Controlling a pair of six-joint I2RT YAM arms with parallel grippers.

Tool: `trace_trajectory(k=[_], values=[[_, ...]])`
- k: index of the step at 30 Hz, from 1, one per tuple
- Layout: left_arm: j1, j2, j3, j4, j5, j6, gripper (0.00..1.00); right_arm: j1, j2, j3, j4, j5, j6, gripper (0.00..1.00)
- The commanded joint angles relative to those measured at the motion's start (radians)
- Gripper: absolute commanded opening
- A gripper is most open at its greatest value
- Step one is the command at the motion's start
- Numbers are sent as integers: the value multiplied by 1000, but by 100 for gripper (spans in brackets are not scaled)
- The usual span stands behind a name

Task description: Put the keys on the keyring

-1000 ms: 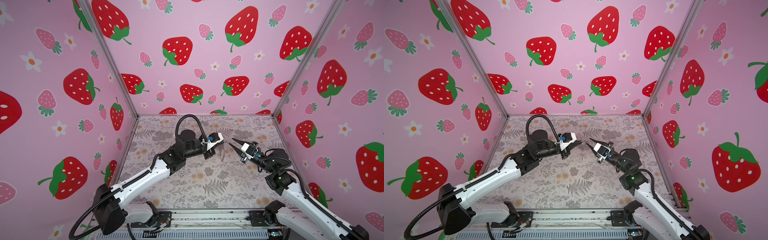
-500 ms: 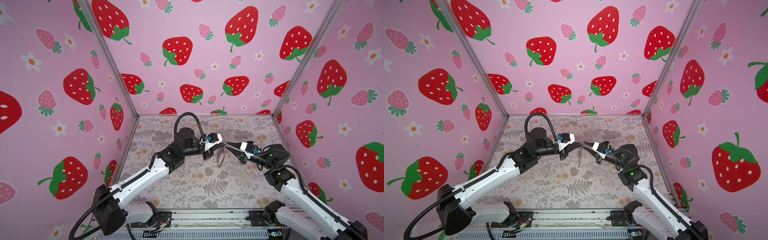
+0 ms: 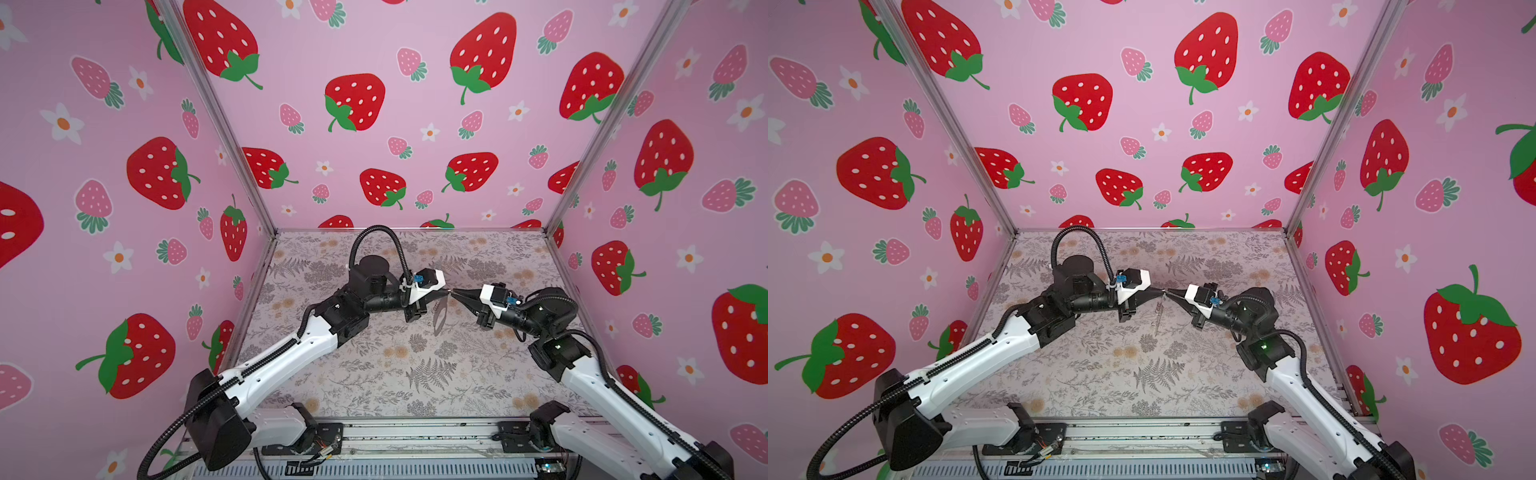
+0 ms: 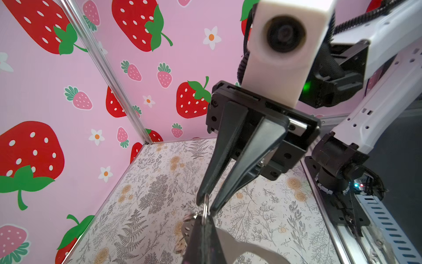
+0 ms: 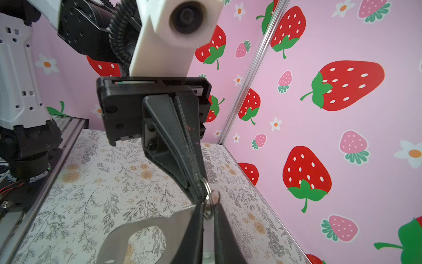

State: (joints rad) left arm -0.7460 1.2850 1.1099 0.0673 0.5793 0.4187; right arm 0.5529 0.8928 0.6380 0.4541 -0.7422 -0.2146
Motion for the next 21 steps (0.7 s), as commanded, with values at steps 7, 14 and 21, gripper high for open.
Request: trace_trajectory(k=[7, 14, 21], values=[[3, -18, 61, 0, 1, 35, 0, -11, 11, 15, 0, -44, 12, 6], [2, -12, 68, -31, -16, 58, 0, -18, 11, 17, 0, -45, 12, 1], [0, -13, 70, -58, -74, 82, 3, -22, 10, 25, -1, -42, 26, 1]])
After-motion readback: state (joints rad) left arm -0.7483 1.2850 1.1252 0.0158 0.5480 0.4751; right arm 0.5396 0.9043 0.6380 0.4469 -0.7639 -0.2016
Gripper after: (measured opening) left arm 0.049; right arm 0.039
